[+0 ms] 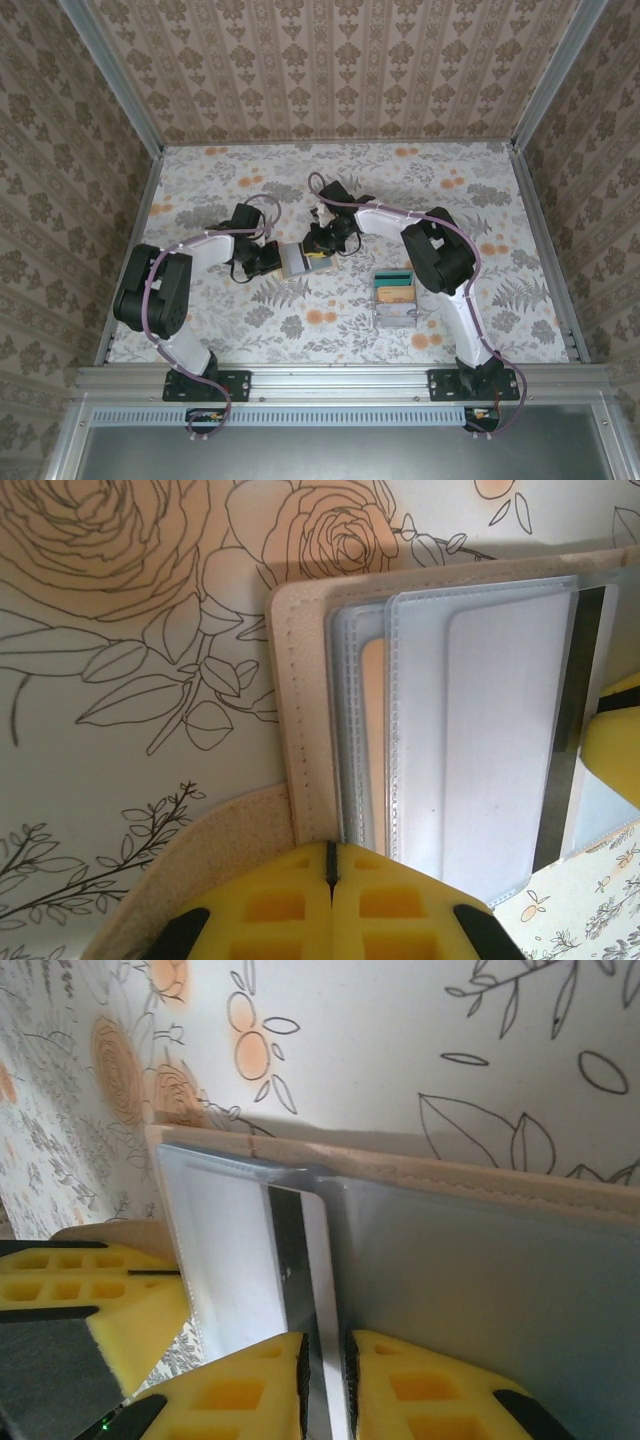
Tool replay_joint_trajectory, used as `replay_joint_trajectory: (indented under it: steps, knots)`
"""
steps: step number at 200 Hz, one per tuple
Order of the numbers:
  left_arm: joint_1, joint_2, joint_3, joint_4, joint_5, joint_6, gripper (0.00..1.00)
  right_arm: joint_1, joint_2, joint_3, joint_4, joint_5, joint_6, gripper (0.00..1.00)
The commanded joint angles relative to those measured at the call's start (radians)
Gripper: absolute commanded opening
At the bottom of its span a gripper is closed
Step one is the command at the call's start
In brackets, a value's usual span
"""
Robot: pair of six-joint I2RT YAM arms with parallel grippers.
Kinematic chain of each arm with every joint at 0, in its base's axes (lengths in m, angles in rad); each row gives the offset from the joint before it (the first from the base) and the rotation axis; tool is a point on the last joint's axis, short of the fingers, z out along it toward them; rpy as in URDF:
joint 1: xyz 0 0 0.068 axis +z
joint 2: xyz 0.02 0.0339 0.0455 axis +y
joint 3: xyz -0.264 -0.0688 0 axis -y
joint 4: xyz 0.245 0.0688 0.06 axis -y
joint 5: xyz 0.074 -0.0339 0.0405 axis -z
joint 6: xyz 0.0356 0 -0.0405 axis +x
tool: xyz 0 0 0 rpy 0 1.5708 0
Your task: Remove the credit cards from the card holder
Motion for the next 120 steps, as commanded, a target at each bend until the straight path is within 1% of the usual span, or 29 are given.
replay_joint_trajectory:
  steps: [1,21,29,37,53,55,61,120]
  knots:
    - [0.008,0.035,0.010,-0.023,-0.012,0.021,0.00,0.008,0.030,0.024,0.001,-0.043,0.015,0.21]
    - [0.007,0.035,0.011,-0.024,-0.012,0.021,0.00,0.011,0.036,0.025,-0.001,-0.042,0.014,0.21]
    - [0.007,0.035,0.011,-0.024,-0.012,0.021,0.00,0.010,0.035,0.025,-0.002,-0.041,0.015,0.20]
    - [0.007,0.036,0.011,-0.024,-0.012,0.022,0.00,0.010,0.033,0.024,-0.005,-0.035,0.014,0.16]
    - [0.008,0.036,0.011,-0.023,-0.013,0.022,0.00,0.009,0.028,0.021,-0.014,-0.020,0.012,0.06]
    - [0.007,0.035,0.010,-0.024,-0.013,0.022,0.00,0.007,0.026,0.021,-0.018,-0.017,0.011,0.03]
    - [0.008,0.035,0.011,-0.024,-0.015,0.024,0.00,0.006,0.024,0.020,-0.021,-0.012,0.010,0.00]
    - [0.016,0.037,0.009,-0.026,-0.016,0.032,0.00,-0.038,-0.045,-0.056,-0.043,0.071,0.013,0.00]
